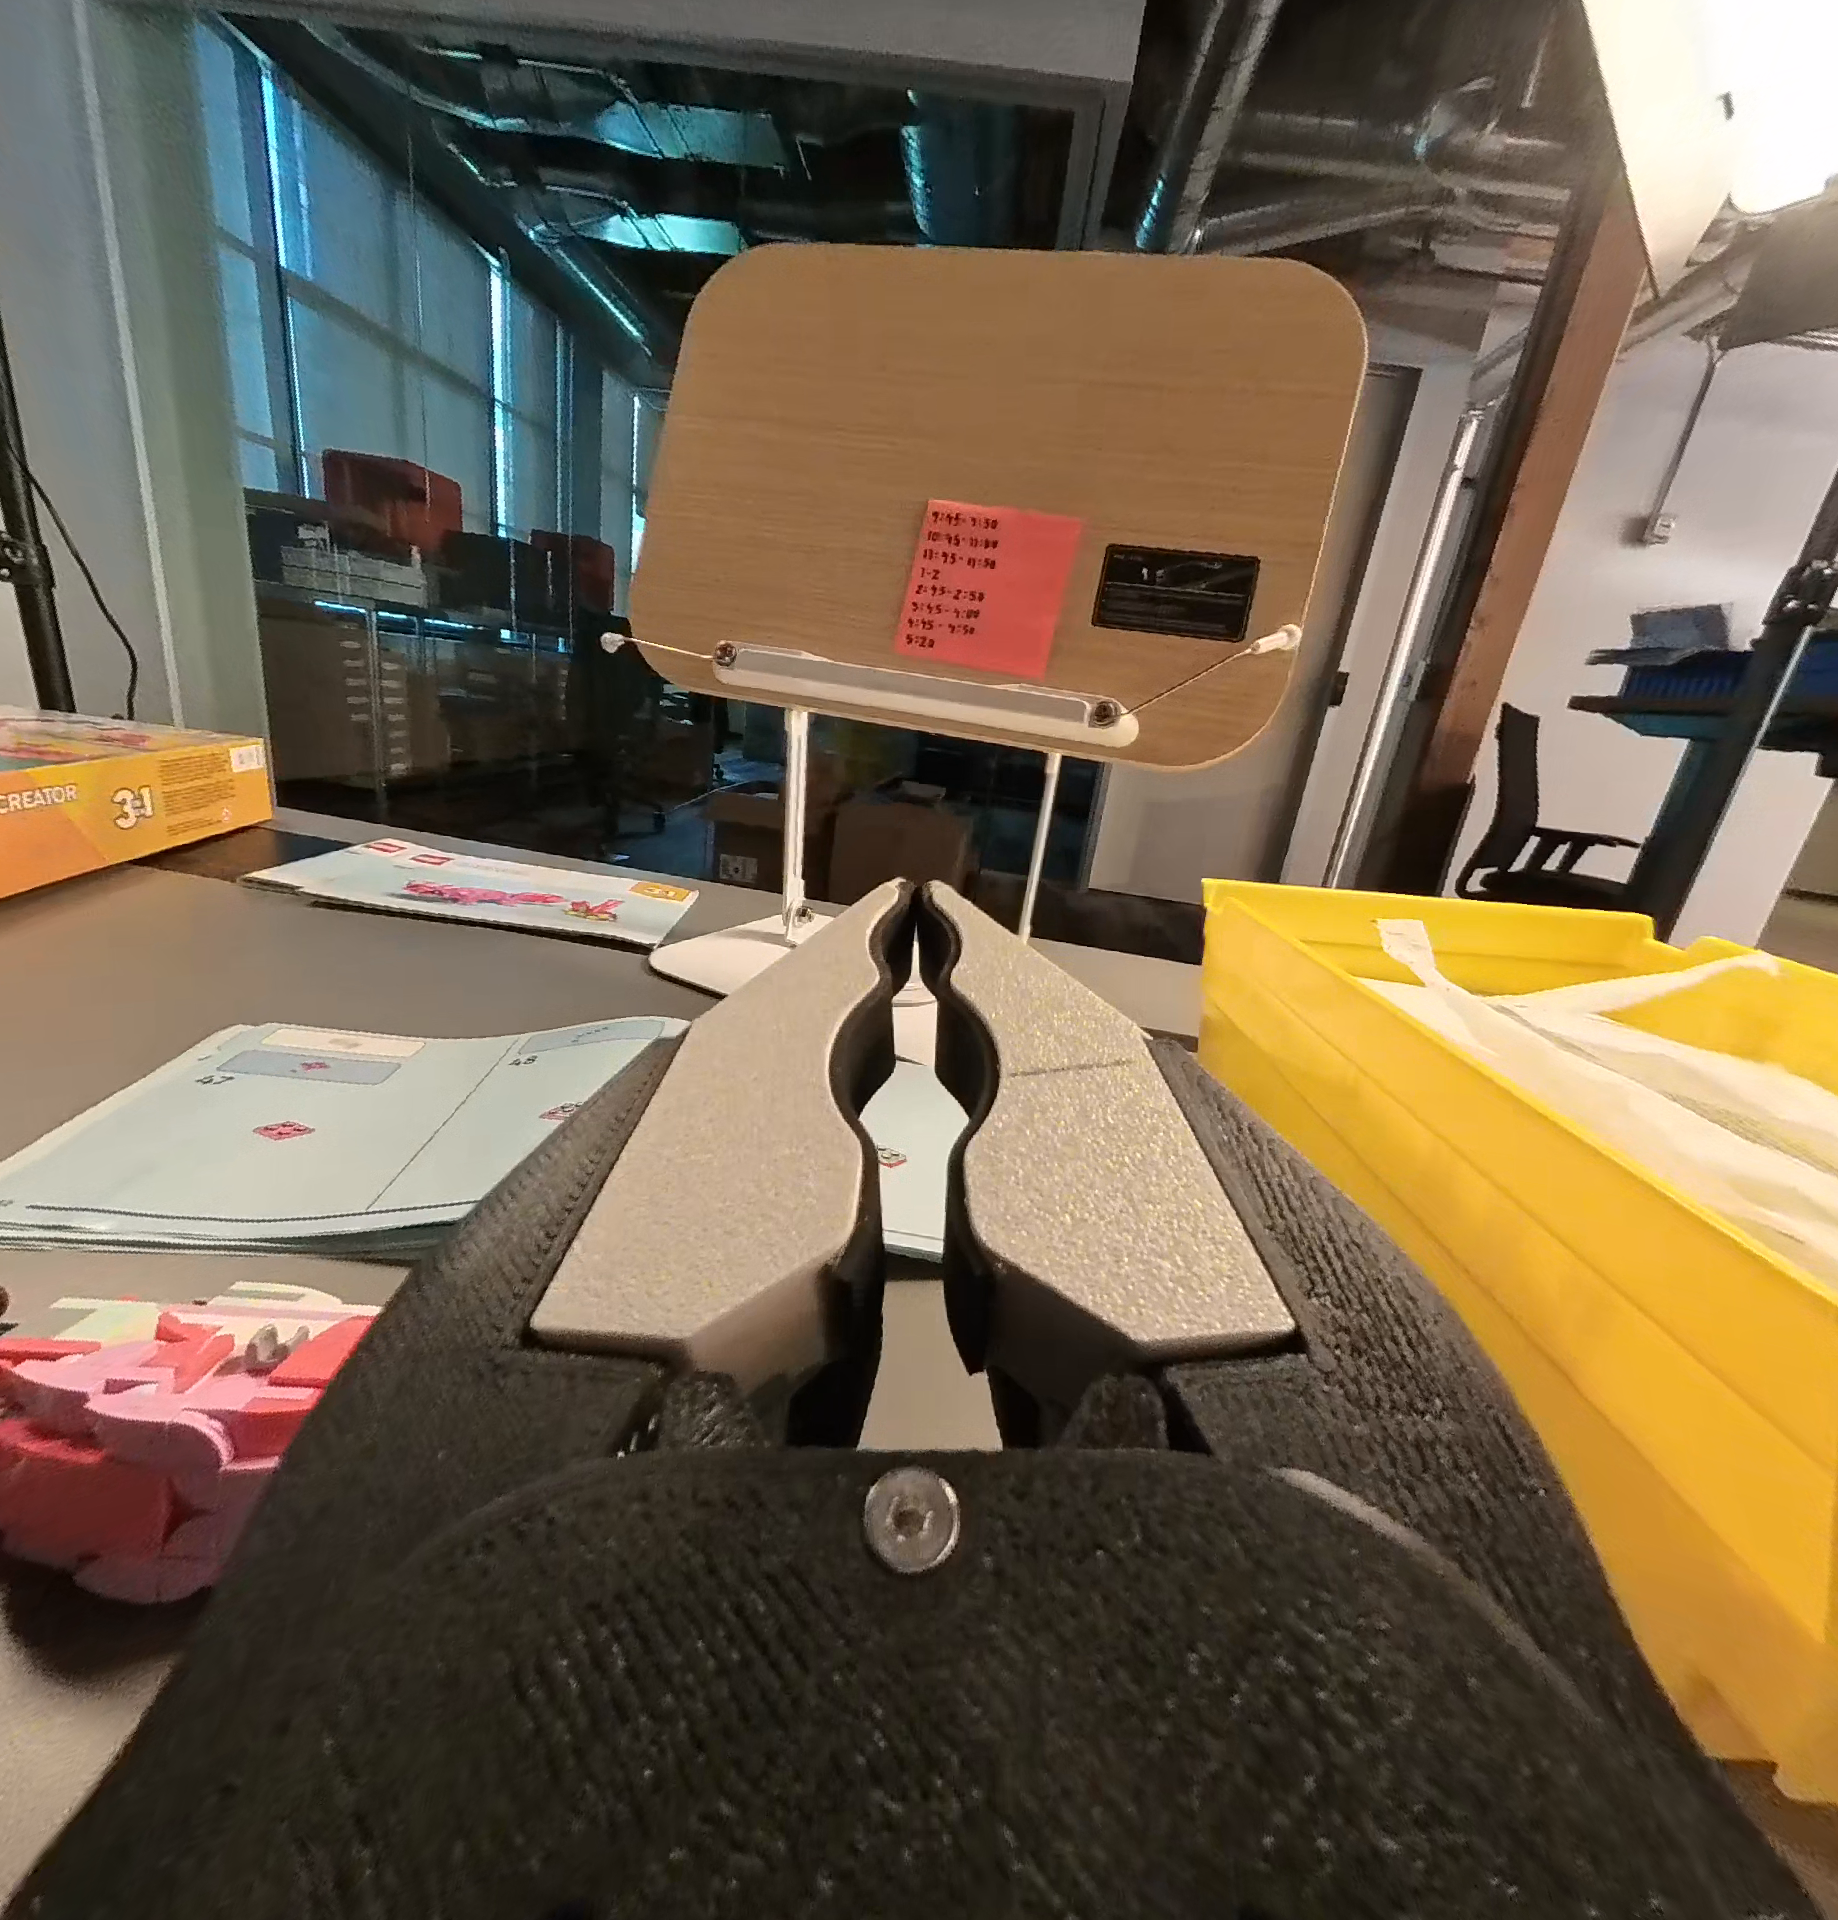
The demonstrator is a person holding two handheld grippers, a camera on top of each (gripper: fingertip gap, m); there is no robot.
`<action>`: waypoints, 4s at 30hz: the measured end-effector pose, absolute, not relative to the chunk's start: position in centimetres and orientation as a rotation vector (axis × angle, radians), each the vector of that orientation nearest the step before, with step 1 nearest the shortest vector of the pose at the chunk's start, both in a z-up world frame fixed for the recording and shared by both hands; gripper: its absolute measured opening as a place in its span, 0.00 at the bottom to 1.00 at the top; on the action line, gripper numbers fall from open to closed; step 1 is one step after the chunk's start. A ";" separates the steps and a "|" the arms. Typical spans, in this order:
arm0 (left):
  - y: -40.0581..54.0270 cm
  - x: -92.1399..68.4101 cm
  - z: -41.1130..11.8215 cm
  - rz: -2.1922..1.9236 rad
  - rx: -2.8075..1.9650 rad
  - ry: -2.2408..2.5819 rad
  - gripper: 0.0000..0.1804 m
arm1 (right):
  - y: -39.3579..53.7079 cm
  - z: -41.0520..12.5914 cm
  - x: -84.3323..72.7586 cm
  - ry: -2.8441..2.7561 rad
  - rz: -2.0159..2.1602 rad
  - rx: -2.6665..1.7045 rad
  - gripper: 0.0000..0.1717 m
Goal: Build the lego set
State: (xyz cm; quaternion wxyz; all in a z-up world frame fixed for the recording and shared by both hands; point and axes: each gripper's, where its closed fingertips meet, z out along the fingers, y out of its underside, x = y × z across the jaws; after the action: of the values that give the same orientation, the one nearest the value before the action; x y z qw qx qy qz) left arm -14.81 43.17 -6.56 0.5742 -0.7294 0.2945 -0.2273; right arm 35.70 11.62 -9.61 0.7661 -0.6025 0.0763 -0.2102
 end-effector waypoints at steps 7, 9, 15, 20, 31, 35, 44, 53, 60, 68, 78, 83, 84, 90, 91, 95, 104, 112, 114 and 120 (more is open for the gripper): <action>43.2 -14.8 -6.5 -0.536 -1.708 0.689 0.18 | 11.9 -9.7 35.4 0.145 -0.452 -1.318 0.00; 43.2 -14.8 -6.5 -0.534 -1.707 0.690 0.18 | 12.0 -9.8 35.3 0.142 -0.444 -1.322 0.00; 43.2 -14.8 -6.6 -0.531 -1.709 0.693 0.18 | 12.2 -9.9 35.2 0.134 -0.437 -1.329 0.00; 43.1 -14.5 -6.9 -0.514 -1.719 0.717 0.18 | 12.1 -9.9 35.2 0.135 -0.438 -1.328 0.00; 43.1 -14.6 -6.9 -0.515 -1.720 0.716 0.18 | 11.6 -10.2 36.4 0.204 -0.473 -1.345 0.00; 43.1 -14.6 -6.9 -0.514 -1.719 0.715 0.18 | 11.5 -10.3 36.7 0.220 -0.466 -1.347 0.00; 43.1 -14.6 -6.9 -0.512 -1.721 0.714 0.18 | 11.4 -10.3 36.9 0.231 -0.466 -1.345 0.00; 43.1 -14.7 -6.9 -0.516 -1.718 0.710 0.18 | 10.1 -10.5 39.3 0.347 -0.502 -1.341 0.00; 43.1 -14.8 -6.8 -0.517 -1.717 0.709 0.18 | 10.3 -10.5 39.1 0.334 -0.489 -1.339 0.00; 43.1 -14.7 -6.9 -0.515 -1.718 0.716 0.18 | 10.5 -10.4 38.6 0.314 -0.454 -1.332 0.00; 41.7 -12.5 -12.5 -0.573 -2.037 0.915 0.32 | 11.3 -10.0 35.9 0.206 -0.397 -1.332 0.00; 40.2 -12.7 -16.5 -0.461 -2.249 1.042 0.28 | 11.9 -9.9 34.7 0.128 -0.419 -1.335 0.00; 40.0 -12.9 -17.2 -0.442 -2.294 1.060 0.27 | 12.0 -10.0 34.5 0.116 -0.423 -1.338 0.00; 40.2 -13.6 -20.0 -0.344 -2.445 1.192 0.22 | 12.5 -10.2 33.8 0.072 -0.439 -1.353 0.00; 40.5 -13.4 -20.2 -0.349 -2.449 1.205 0.21 | 12.6 -10.3 33.8 0.067 -0.446 -1.357 0.00; 41.1 -12.9 -21.1 -0.391 -2.494 1.257 0.15 | 12.9 -10.6 33.6 0.042 -0.478 -1.377 0.00; 41.5 -11.4 -21.1 -0.360 -2.415 1.413 0.17 | 13.3 -10.8 33.1 -0.006 -0.519 -1.391 0.00; 41.5 -10.7 -22.2 -0.274 -2.424 1.515 0.15 | 13.4 -10.9 32.9 -0.020 -0.526 -1.398 0.00; 41.5 -10.5 -22.2 -0.288 -2.412 1.530 0.14 | 13.4 -10.9 32.8 -0.023 -0.525 -1.397 0.00; 41.0 -8.7 -20.6 -0.535 -2.452 1.417 0.11 | 13.4 -10.9 32.7 -0.026 -0.512 -1.400 0.00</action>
State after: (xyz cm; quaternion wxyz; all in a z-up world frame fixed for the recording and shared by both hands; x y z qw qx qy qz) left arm -8.66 41.00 -20.61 0.1293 -0.8436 0.4876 -0.1841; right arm 32.72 13.43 -10.93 0.7347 -0.6370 -0.0120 -0.2329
